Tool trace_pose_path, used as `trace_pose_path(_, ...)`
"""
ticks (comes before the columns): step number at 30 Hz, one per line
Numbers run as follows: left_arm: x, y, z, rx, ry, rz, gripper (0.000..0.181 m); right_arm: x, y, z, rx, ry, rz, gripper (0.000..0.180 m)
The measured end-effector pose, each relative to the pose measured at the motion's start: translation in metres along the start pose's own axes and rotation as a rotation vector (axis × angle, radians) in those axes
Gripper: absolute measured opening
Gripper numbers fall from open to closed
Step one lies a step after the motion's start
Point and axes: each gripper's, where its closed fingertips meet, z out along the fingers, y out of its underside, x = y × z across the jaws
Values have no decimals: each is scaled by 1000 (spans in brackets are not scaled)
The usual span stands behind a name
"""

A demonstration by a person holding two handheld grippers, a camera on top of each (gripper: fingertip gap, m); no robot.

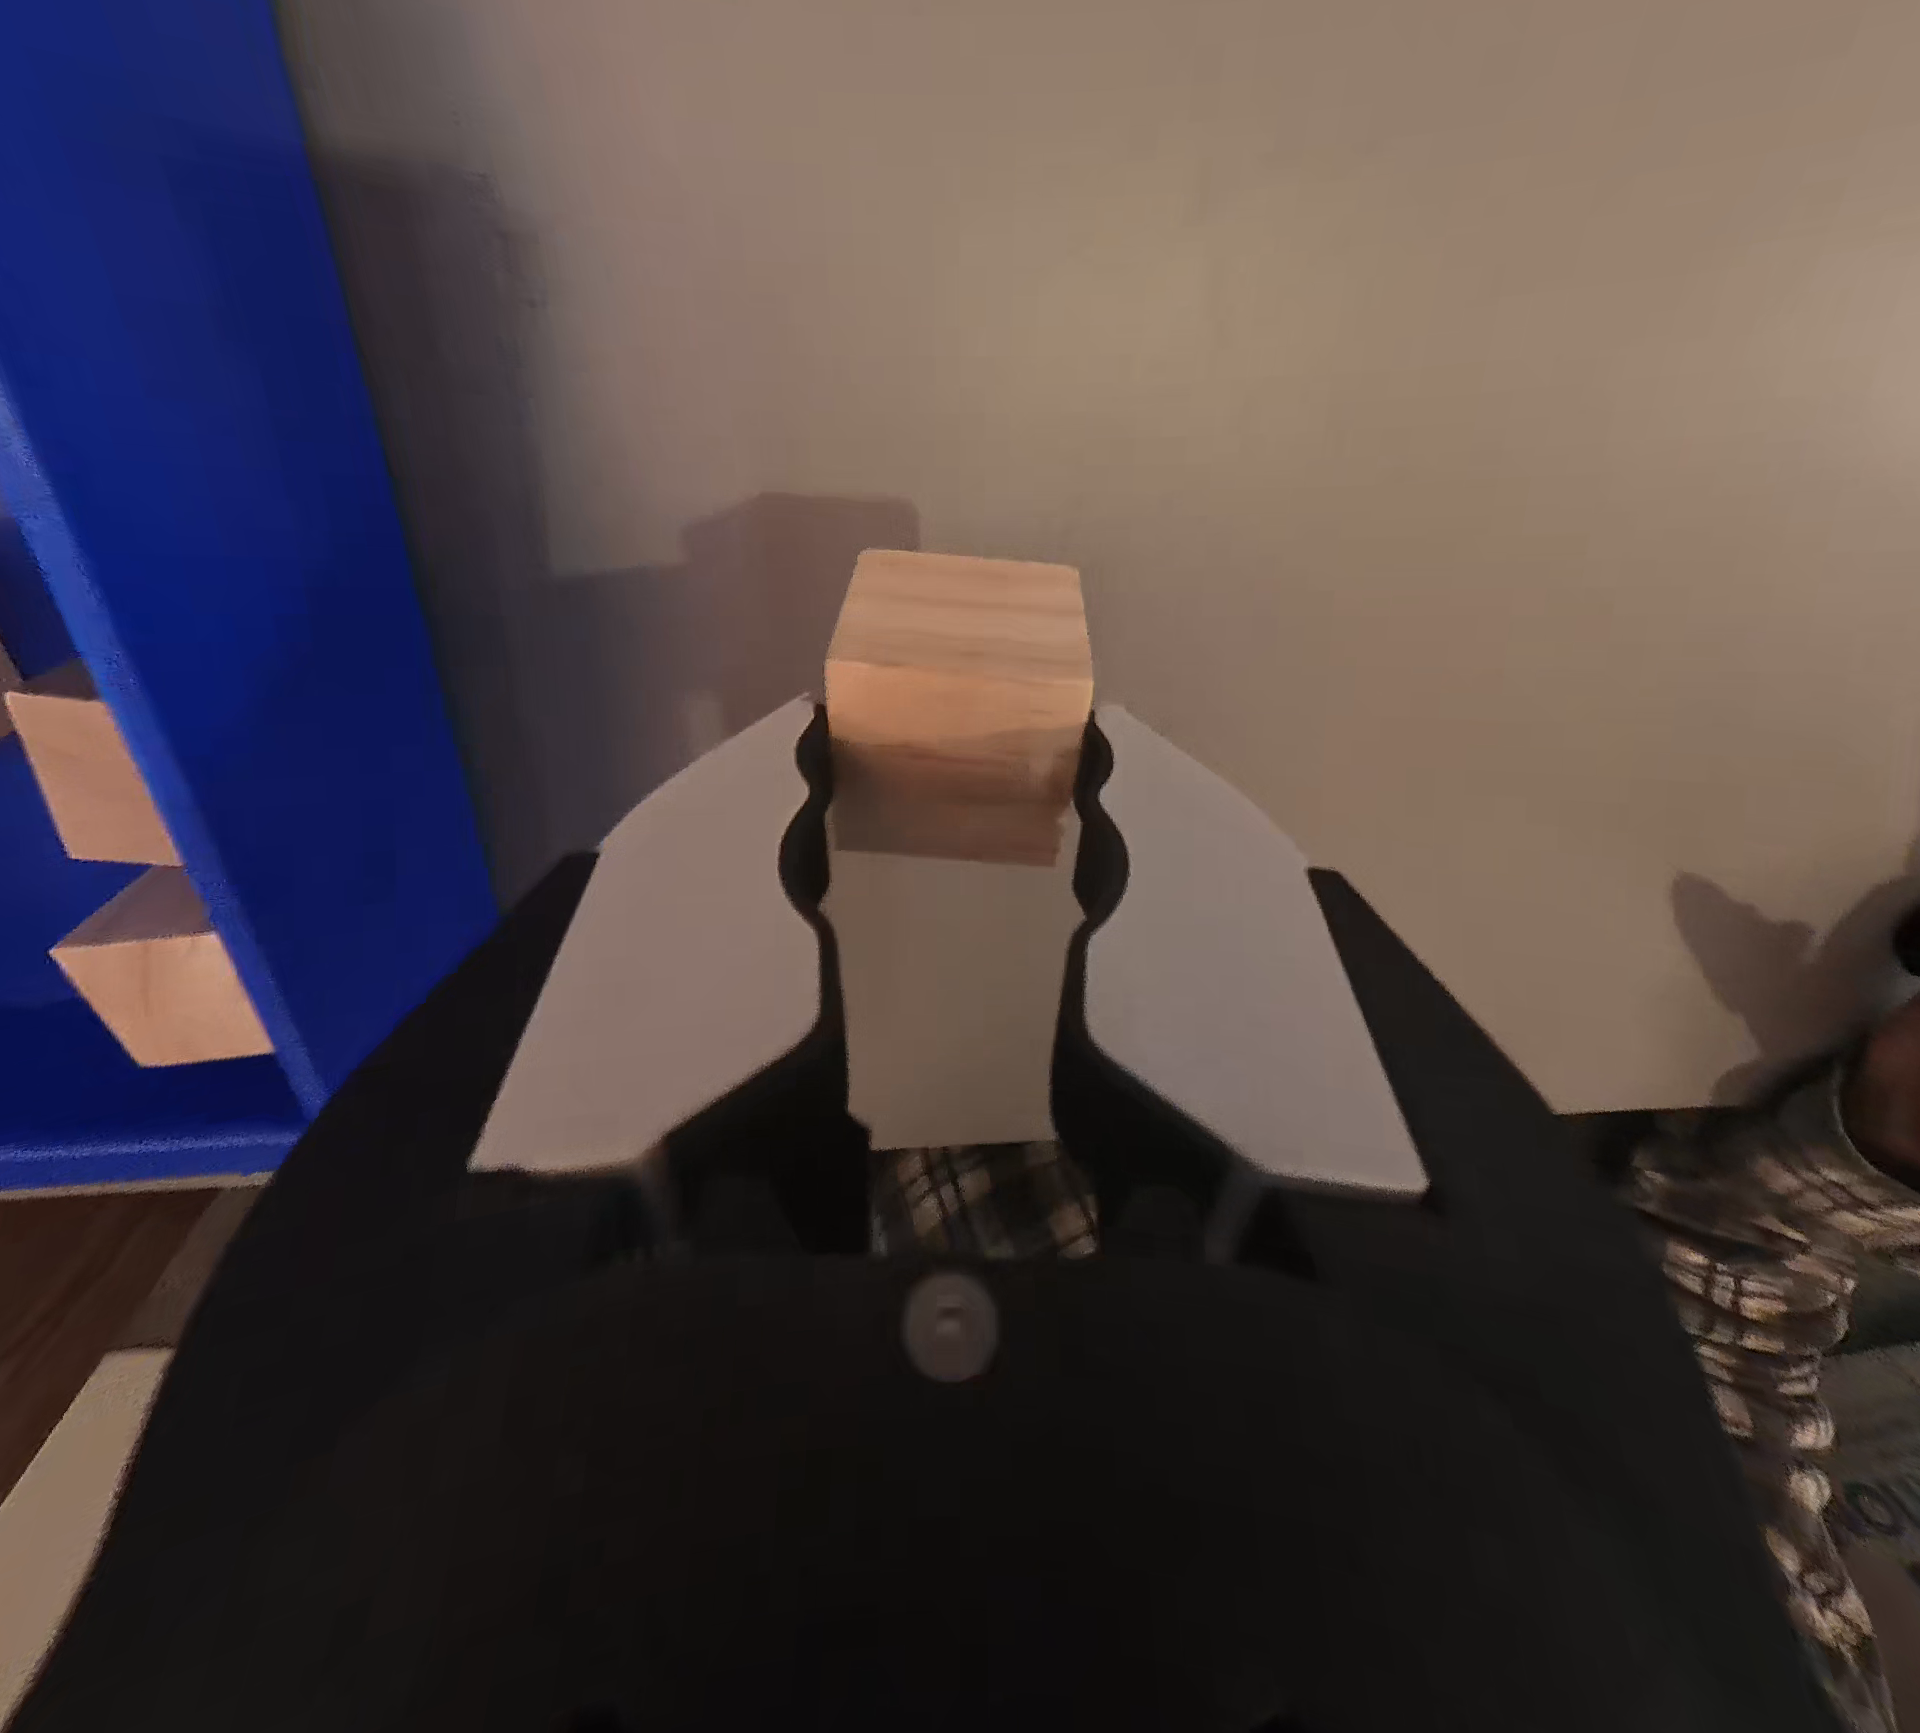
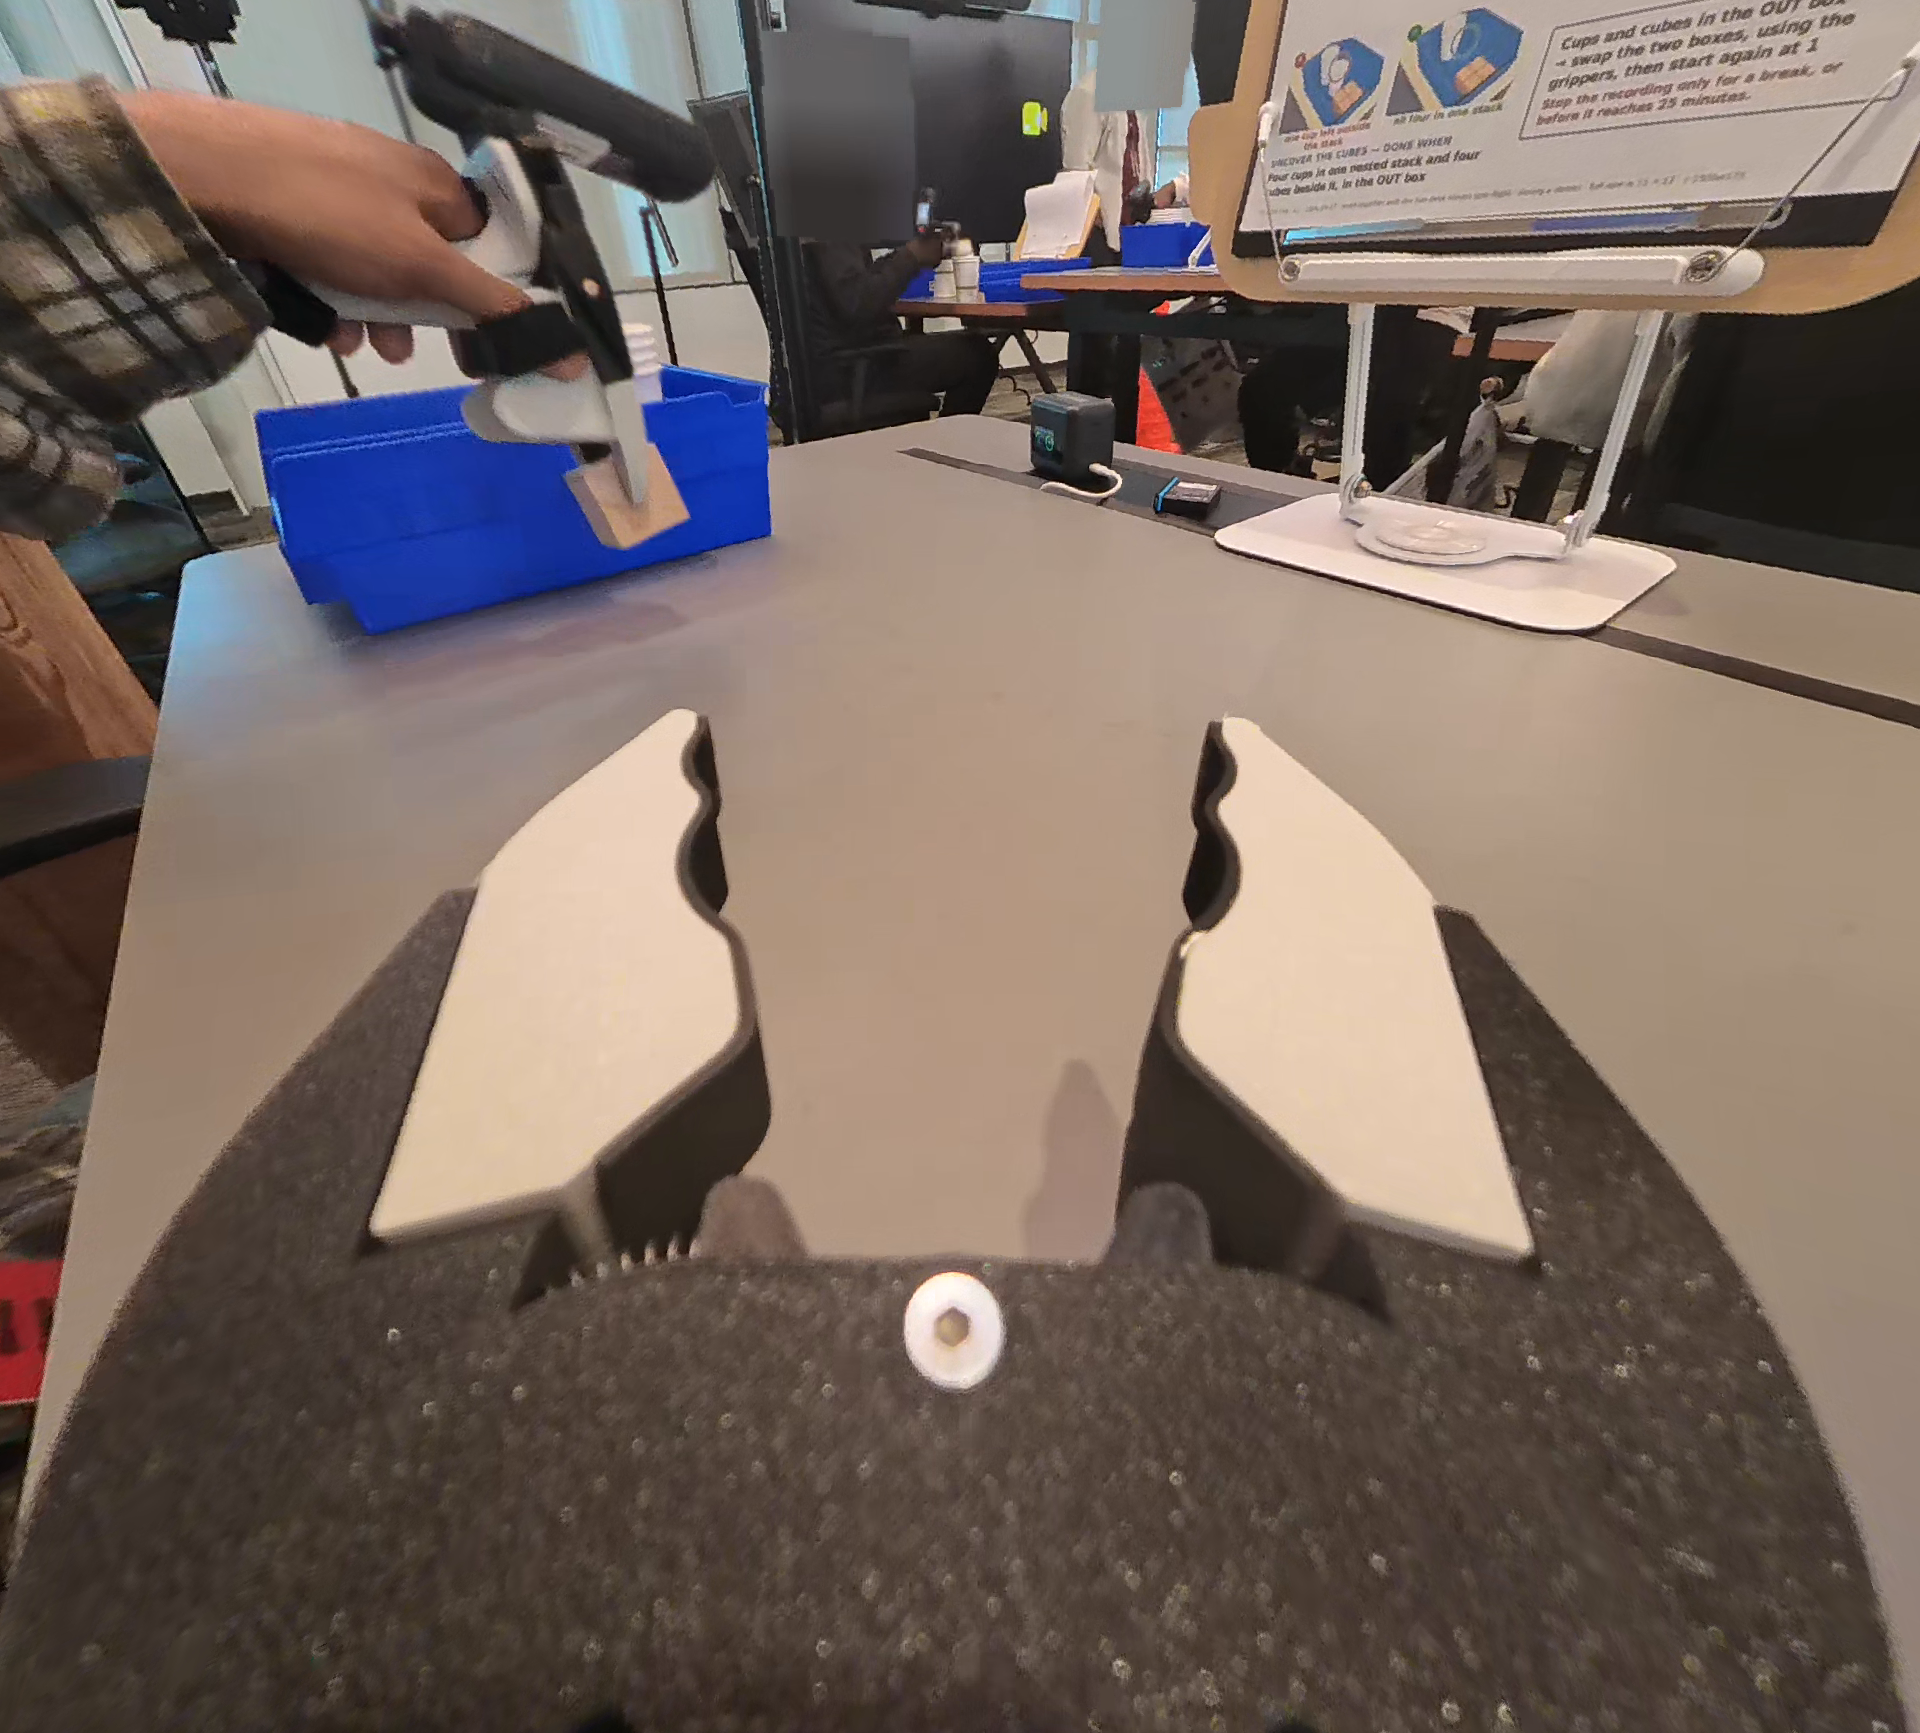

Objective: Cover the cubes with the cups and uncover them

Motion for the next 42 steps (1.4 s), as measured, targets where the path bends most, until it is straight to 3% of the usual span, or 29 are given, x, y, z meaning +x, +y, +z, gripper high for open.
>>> trace_pose_path(5,-4,-2,17,-44,-97,0,44,0,0,0,1,-6,6,84)
trace_pose_path(11,-5,11,43,-134,-80,-23,44,1,0,0,0,-8,16,82)
trace_pose_path(39,6,-1,56,-123,-106,59,45,0,1,1,-7,-18,18,80)
trace_pose_path(42,6,0,58,-124,-104,57,51,0,2,1,-9,-19,16,80)
